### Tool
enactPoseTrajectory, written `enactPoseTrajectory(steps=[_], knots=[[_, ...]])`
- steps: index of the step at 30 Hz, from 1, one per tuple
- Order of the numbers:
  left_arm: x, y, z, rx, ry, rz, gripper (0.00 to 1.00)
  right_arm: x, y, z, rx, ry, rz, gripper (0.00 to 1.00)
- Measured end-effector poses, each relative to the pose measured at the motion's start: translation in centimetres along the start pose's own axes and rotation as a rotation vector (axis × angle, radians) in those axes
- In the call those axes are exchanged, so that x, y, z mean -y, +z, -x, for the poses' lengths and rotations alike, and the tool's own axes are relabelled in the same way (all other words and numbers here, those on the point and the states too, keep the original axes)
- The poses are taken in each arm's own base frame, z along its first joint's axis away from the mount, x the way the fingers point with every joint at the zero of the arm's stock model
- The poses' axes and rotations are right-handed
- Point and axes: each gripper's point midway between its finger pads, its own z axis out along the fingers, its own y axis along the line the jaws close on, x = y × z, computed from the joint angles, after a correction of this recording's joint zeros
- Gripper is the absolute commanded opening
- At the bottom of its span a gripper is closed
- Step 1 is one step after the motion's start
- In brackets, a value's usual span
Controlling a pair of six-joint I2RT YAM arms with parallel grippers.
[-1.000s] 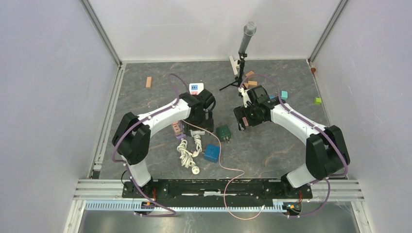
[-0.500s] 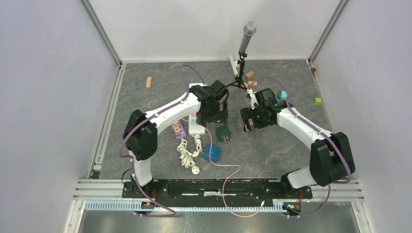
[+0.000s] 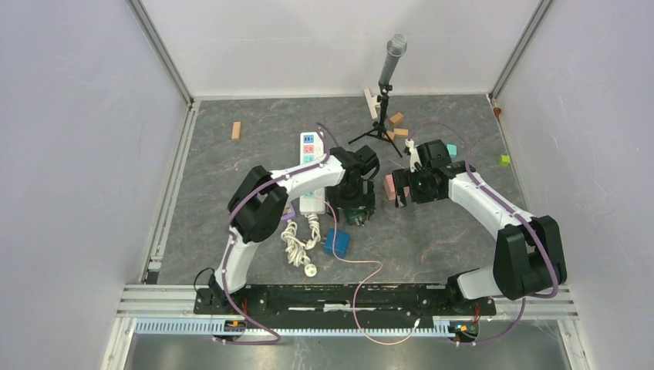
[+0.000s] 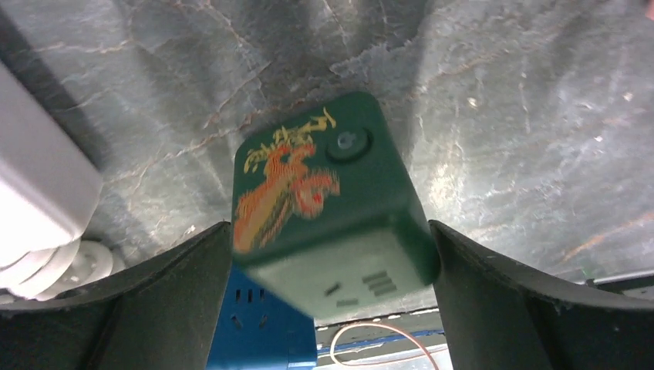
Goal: Insert the plug
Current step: Pick up the plug from the center of the board.
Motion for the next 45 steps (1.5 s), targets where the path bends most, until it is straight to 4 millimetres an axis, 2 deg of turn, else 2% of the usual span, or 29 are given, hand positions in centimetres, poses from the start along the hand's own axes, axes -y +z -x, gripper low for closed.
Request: enactPoseTrajectory(steps=[4,5,8,12,16,18,21,23,25,28,30,33,36,38,40,45], knots=[[0.2,1.8,0.0,-0.037,-0.003,0.014,0.83,0.0,0.0,0.0,0.0,0.004,0.004,0.98],[0.5,2.0,0.1,-0.039,-0.003,0.012,0.72,0.0,0.0,0.0,0.0,0.004,0.006,0.98],[1.5,2.1,0.6,-0.044,0.002,-0.014,0.53,0.0,0.0,-0.1,-0.001,0.004,0.007,0.98],[2.4,1.8,1.0,-0.036,0.022,-0.053,0.39,0.0,0.0,-0.1,-0.001,0.006,0.01,0.98],[2.4,1.8,1.1,-0.031,0.048,-0.057,0.3,-0.3,-0.1,-0.1,-0.002,0.007,0.025,0.98],[2.3,1.7,1.3,-0.021,0.066,-0.055,0.28,-0.4,-0.3,0.1,-0.002,0.009,0.033,0.98],[2.2,0.7,2.0,0.03,0.097,-0.053,0.27,-0.8,-1.2,1.5,0.025,0.015,0.047,0.98],[2.5,-1.0,2.9,0.088,0.12,-0.074,0.27,-1.2,-2.2,3.1,0.069,0.013,0.058,0.98],[3.1,-3.7,3.9,0.173,0.144,-0.115,0.28,-1.7,-3.7,5.2,0.125,0.006,0.075,0.98],[4.5,-9.1,5.7,0.323,0.173,-0.214,0.28,-2.4,-6.2,8.5,0.222,-0.005,0.099,0.98],[5.3,-13.2,6.7,0.43,0.195,-0.29,0.24,-3.2,-8.4,10.7,0.3,-0.019,0.126,0.98],[6.1,-18.9,7.8,0.587,0.233,-0.399,0.16,-4.2,-11.5,13.1,0.404,-0.039,0.166,0.98],[6.2,-23.2,8.3,0.727,0.273,-0.483,0.13,-5.0,-14.2,14.7,0.492,-0.051,0.195,0.98],[5.8,-25.1,8.2,0.811,0.3,-0.526,0.11,-5.4,-15.8,15.4,0.546,-0.056,0.212,0.98],[5.4,-26.1,7.9,0.879,0.326,-0.564,0.09,-5.7,-17.0,15.9,0.594,-0.06,0.226,0.98],[3.7,-26.7,6.4,1.034,0.39,-0.63,0.03,-6.0,-19.6,16.5,0.716,-0.061,0.242,0.98]])
